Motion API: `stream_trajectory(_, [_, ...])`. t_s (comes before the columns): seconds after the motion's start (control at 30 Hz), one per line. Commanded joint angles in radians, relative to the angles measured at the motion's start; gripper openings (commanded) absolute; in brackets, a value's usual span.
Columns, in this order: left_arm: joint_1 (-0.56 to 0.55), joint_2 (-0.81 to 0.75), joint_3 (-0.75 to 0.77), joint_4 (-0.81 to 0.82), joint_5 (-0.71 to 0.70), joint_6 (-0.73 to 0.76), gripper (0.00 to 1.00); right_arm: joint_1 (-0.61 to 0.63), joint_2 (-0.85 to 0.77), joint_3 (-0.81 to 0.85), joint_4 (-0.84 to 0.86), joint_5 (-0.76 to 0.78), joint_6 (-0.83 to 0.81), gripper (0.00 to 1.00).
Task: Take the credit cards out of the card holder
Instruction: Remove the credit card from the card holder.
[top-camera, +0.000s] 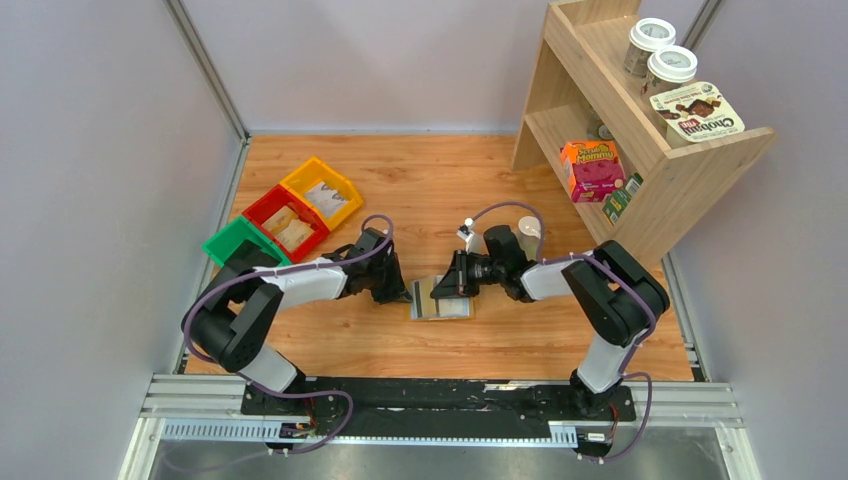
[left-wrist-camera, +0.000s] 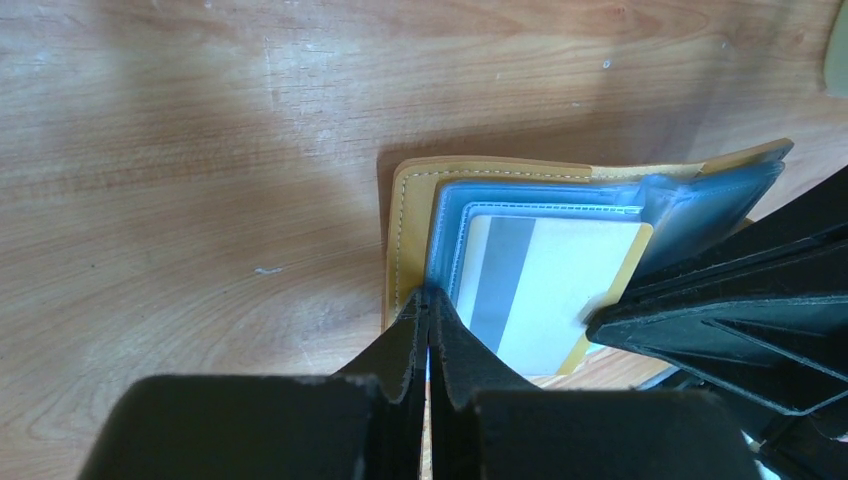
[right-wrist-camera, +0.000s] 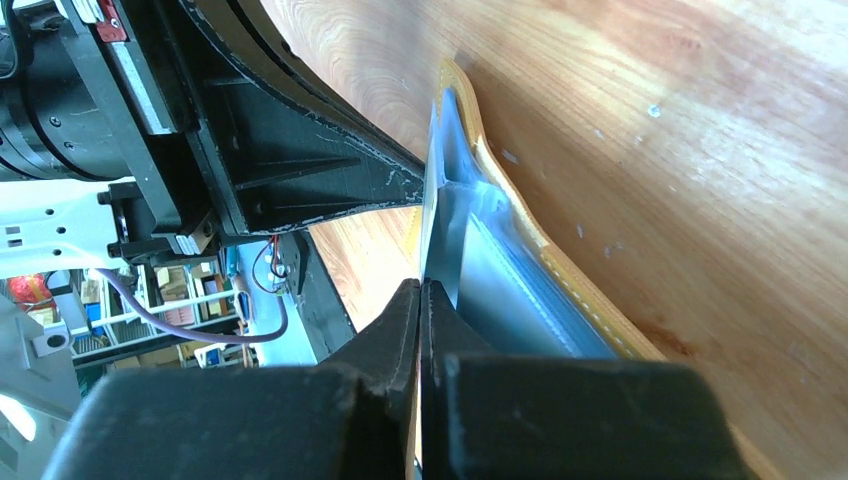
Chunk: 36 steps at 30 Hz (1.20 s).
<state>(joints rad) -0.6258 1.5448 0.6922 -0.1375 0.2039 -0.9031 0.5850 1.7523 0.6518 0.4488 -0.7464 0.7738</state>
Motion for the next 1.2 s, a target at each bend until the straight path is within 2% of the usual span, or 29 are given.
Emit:
stream_trajectory(0.0, [-0.008,0.054,-0.026,-0.034,-0.029,0.004,0.0,-0.019,-0.048,-0.018,0.053,-0.047,-0.01,0.0])
stream_trajectory(0.17, [-0.008,0.058,-0.033,-0.021,-0.018,0.0,0.0,-0.053,-0.066,-0.032,-0.014,-0.042,-0.057,0.0])
stream_trajectory(0.5, [-0.015,-0.041,-0.04,0.029,-0.017,0.012,0.01,-0.08,-0.048,-0.029,-0.107,-0.01,-0.088,0.0])
stream_trajectory(0.67, [-0.048,-0.136,0.003,0.047,-0.029,0.02,0.21,-0.08,-0.034,-0.029,-0.107,0.004,-0.08,0.0])
stream_trajectory(0.8, [-0.055,-0.15,0.042,0.076,0.0,0.021,0.31,-0.08,-0.034,-0.024,-0.113,0.007,-0.082,0.0])
stream_trajectory(0.9, [-0.063,-0.102,0.075,0.069,0.02,0.032,0.3,-0.08,-0.031,-0.024,-0.113,0.007,-0.082,0.0])
stream_trajectory(1.1, [-0.066,0.001,0.075,0.078,0.025,0.027,0.13,-0.08,-0.031,-0.023,-0.116,0.01,-0.077,0.0])
stream_trajectory(1.17, [-0.066,0.032,0.073,0.078,0.029,0.032,0.11,-0.08,-0.03,-0.02,-0.119,0.01,-0.079,0.0])
